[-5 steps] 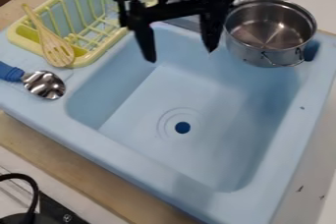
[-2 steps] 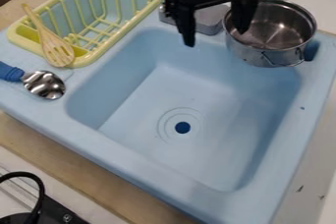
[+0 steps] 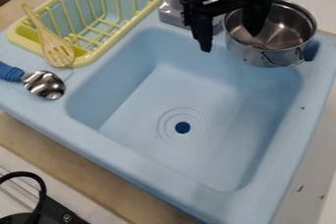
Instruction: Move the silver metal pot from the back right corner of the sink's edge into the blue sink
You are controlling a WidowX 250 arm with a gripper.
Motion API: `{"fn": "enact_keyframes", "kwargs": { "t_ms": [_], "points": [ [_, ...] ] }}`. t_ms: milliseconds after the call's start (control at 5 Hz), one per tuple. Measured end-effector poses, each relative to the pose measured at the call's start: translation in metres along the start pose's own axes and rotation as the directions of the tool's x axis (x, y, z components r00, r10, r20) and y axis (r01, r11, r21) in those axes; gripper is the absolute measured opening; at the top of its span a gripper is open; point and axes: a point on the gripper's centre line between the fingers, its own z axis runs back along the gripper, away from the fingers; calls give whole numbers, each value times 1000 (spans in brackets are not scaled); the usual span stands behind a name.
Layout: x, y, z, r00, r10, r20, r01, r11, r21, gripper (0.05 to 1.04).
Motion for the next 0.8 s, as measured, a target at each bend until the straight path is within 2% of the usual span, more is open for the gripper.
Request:
{"fn": "enact_keyframes", "kwargs": {
  "t_ms": [200, 400, 800],
  "points": [
    [2, -3, -15, 998, 46, -36, -46, 999, 1, 999],
    [0, -6, -20, 997, 70, -17, -70, 997, 9, 955],
    [-3, -2, -25, 998, 38, -45, -42, 994, -97, 402]
  ]
}}
